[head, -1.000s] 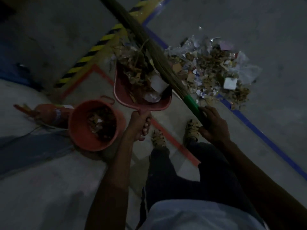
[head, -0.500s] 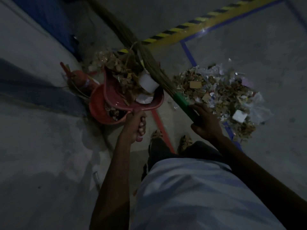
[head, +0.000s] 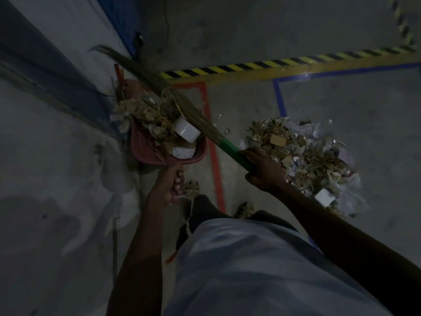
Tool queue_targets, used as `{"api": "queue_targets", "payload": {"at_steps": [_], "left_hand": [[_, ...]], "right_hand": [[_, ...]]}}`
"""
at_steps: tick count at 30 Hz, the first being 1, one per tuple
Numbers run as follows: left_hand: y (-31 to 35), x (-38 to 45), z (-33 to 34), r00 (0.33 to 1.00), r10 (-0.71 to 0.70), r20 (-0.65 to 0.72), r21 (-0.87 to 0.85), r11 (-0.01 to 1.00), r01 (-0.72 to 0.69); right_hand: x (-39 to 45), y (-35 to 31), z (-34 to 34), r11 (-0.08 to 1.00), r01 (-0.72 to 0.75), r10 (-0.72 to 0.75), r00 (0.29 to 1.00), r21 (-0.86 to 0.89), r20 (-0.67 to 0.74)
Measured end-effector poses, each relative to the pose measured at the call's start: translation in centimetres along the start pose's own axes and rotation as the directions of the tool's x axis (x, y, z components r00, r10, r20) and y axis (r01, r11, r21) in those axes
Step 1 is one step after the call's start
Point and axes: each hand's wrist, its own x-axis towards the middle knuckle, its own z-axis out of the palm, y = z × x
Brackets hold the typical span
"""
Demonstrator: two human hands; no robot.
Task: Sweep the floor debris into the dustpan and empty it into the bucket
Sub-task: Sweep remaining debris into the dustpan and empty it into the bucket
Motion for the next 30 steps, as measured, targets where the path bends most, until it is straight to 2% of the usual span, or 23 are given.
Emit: {"api": "queue_targets", "payload": {"at_steps": [5, 14, 17, 22, 26, 30], "left_hand": [[2.5, 3.5, -3.5, 0.997, -0.073, 0.008, -0.071, 0.995, 0.074], [7.3, 12.5, -11.0, 0.956, -0.273, 0.110, 0.004, 0.962, 0.274], [8.7, 15.7, -12.7, 0.935, -0.332, 0.121, 0.039, 0.943, 0.330], [10.8, 20.6, -14.4, 0.913, -0.381, 0.146, 0.001, 0.923, 0.385], [11.4, 24.1, -14.9, 0.925, -0.376, 0.060, 0.083, 0.925, 0.370], [11.3, 25.3, -14.9, 0.899, -0.428, 0.090, 0.074, 0.903, 0.423]], "right_hand": [[4.8, -2.4, 1.7, 0.999, -0.041, 0.042, 0.999, -0.024, 0.032], [12.7, -7.2, 6.3, 0.978, -0.202, 0.208, 0.971, -0.060, 0.115], [14.5, -8.1, 7.6, 0.966, -0.249, 0.255, 0.962, -0.069, 0.097], [16.5, -9.1, 8.8, 0.963, -0.266, 0.269, 0.961, -0.046, 0.069], [17.9, -10.0, 8.7, 0.953, -0.300, 0.301, 0.953, -0.040, 0.016], [18.2, -10.0, 8.1, 0.948, -0.317, 0.317, 0.948, -0.015, 0.009]]}}
